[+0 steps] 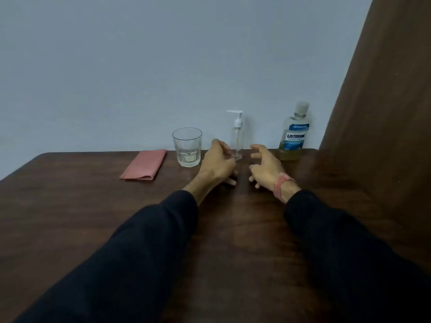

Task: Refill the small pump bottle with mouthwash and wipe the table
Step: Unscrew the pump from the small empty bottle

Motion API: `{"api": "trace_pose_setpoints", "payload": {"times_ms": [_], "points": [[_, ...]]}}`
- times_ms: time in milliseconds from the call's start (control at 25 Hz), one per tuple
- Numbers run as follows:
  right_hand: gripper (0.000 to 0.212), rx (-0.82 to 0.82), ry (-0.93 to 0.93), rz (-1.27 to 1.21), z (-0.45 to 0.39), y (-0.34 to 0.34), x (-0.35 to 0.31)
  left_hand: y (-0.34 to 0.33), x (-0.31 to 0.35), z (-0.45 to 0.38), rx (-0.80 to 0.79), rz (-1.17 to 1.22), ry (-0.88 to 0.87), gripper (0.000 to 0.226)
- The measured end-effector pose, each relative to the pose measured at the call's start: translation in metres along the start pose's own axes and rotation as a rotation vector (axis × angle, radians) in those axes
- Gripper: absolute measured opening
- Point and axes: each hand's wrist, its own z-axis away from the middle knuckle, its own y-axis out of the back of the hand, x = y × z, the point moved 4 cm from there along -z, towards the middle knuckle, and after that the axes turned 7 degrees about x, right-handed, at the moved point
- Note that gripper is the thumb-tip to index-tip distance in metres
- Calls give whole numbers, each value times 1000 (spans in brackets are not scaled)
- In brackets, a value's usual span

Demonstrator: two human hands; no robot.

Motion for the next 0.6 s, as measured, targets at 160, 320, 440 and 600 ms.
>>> {"api": "trace_pose_setpoints", "payload": {"times_ms": [160,320,440,600], "points": [[84,-30,73,63,-30,-5,-10,-10,-1,-30,97,-73,-39,68],[80,-102,96,100,-24,-7,-7,-6,-6,-35,172,-127,-92,51],[67,-104,137,93,4,4,-9,5,-1,-6,159,-160,-141,46],[36,-92,250,114,77,21,-14,26,3,74,92,-185,-211,44]]}}
